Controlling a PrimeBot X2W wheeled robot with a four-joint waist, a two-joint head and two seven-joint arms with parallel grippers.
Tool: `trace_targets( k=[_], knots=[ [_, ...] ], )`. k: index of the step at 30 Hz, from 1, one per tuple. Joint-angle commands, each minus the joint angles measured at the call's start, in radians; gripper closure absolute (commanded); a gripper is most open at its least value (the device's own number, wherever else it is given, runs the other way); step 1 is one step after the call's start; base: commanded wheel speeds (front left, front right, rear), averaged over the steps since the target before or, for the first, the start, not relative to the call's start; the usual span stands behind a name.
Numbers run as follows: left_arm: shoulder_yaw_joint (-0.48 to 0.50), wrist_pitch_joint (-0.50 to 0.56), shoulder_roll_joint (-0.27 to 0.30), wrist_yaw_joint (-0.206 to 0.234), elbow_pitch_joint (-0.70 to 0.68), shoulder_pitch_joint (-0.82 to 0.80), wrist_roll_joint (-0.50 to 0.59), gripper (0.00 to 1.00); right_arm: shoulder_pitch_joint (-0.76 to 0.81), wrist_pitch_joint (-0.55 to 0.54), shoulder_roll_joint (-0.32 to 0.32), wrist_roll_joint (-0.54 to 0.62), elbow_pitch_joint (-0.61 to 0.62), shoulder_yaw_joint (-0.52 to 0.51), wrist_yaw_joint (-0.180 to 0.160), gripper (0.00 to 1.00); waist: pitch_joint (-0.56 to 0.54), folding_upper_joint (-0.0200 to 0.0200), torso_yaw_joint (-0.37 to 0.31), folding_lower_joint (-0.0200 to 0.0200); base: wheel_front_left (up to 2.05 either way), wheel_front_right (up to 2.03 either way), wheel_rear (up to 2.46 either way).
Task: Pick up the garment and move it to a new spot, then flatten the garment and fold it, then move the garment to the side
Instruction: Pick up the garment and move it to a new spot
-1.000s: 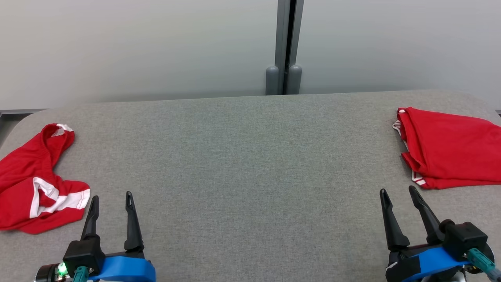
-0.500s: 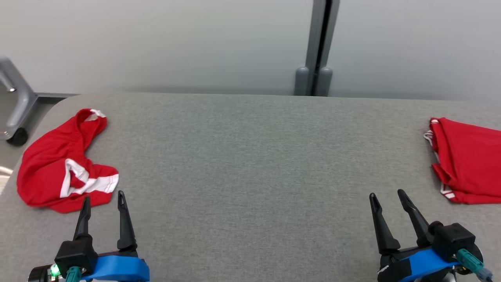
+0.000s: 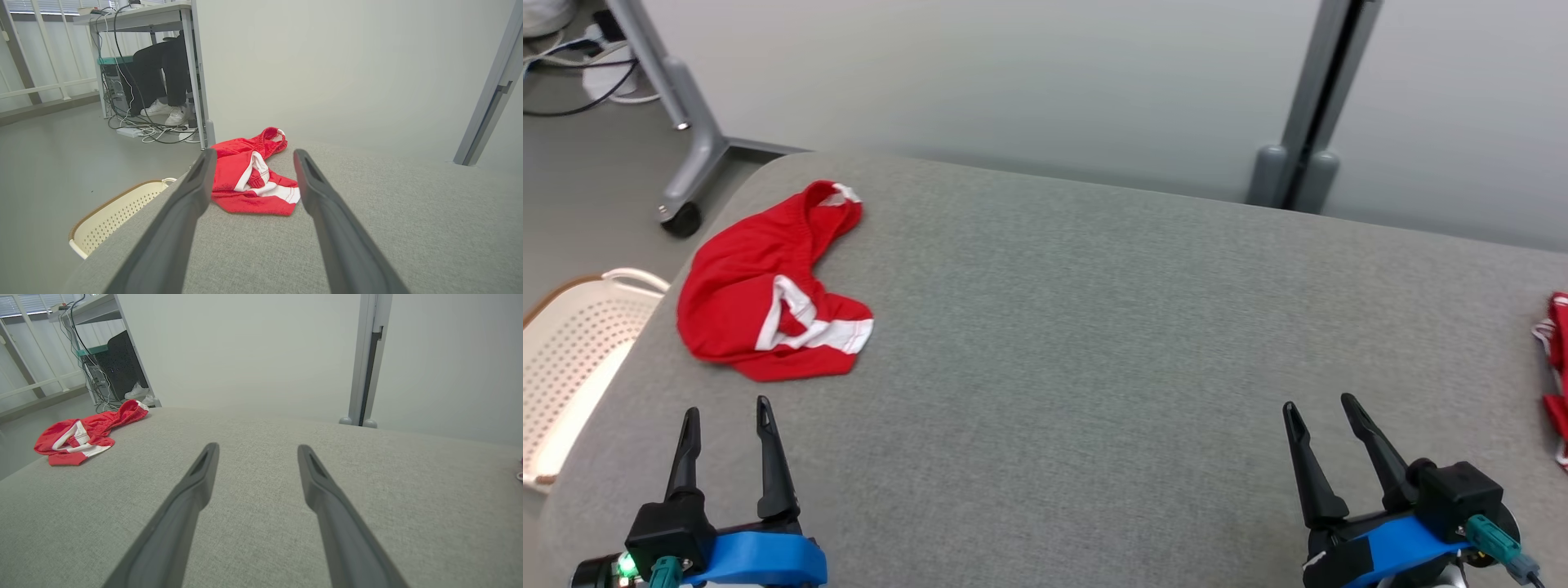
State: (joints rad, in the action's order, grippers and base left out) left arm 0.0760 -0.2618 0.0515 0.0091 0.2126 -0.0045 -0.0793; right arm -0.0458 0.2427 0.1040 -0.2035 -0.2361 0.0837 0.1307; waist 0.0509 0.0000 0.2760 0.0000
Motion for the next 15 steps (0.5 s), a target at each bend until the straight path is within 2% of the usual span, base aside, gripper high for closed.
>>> trace_targets(
  k=[1, 10, 15],
  knots=[
    [-0.001, -0.004, 0.0, 0.002, -0.005, -0.002, 0.001, 0.0, -0.014, 0.004, 0.007, 0.0, -0.001, 0.0, 0.0, 0.0, 0.013, 0.0, 0.025, 0.0, 0.0, 0.0, 0.0],
    [0.012, -0.004, 0.001, 0.0, -0.005, 0.008, -0.005, 0.0, -0.014, 0.008, 0.006, 0.008, -0.002, 0.004, 0.0, 0.0, 0.014, 0.0, 0.115, 0.0, 0.0, 0.0, 0.0],
    [0.015, -0.004, 0.0, 0.005, -0.013, 0.02, -0.002, 0.0, -0.017, 0.007, 0.009, 0.01, -0.006, 0.007, 0.0, 0.0, 0.014, 0.0, 0.143, 0.0, 0.0, 0.0, 0.0]
  ],
)
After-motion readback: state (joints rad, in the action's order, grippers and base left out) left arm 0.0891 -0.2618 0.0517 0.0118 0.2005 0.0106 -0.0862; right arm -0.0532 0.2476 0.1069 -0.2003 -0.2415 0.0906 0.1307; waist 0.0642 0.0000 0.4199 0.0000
